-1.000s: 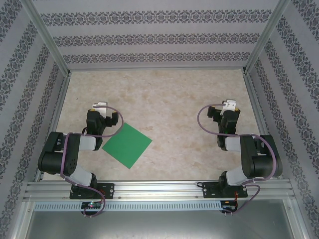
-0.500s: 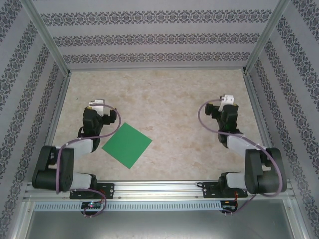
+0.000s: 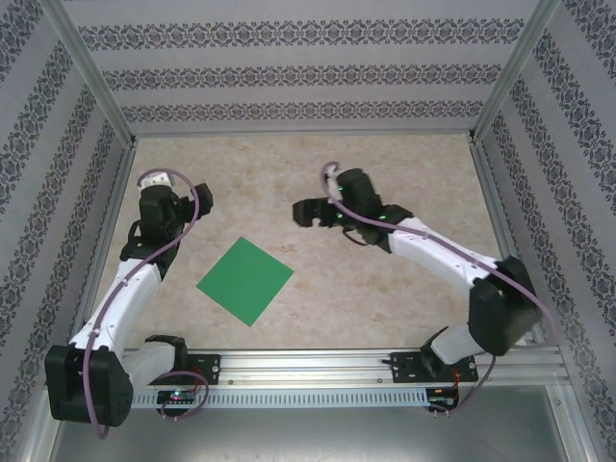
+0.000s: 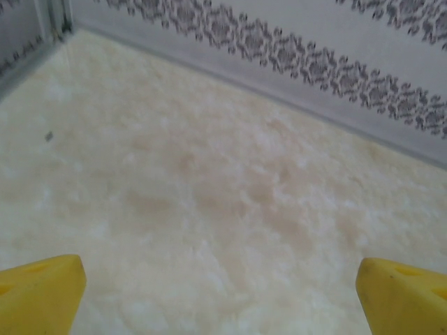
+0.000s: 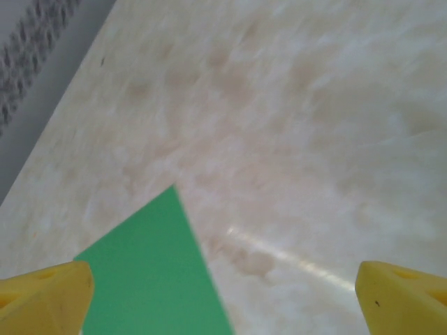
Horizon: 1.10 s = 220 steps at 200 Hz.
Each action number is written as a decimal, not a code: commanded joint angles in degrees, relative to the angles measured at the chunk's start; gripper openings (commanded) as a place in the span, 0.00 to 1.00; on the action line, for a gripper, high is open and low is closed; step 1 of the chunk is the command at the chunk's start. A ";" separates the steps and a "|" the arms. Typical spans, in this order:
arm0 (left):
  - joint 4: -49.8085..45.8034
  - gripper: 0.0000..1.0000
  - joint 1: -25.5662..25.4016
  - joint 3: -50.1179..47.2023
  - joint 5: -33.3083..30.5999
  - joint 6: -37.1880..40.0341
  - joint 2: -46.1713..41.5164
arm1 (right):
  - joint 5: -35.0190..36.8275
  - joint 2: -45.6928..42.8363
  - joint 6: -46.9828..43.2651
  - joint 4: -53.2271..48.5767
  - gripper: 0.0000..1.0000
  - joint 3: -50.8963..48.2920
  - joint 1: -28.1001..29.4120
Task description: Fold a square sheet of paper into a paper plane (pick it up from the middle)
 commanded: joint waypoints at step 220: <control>-3.41 1.00 -0.05 -5.19 19.86 -2.60 -5.08 | 1.99 27.09 15.51 -3.01 0.85 6.12 10.49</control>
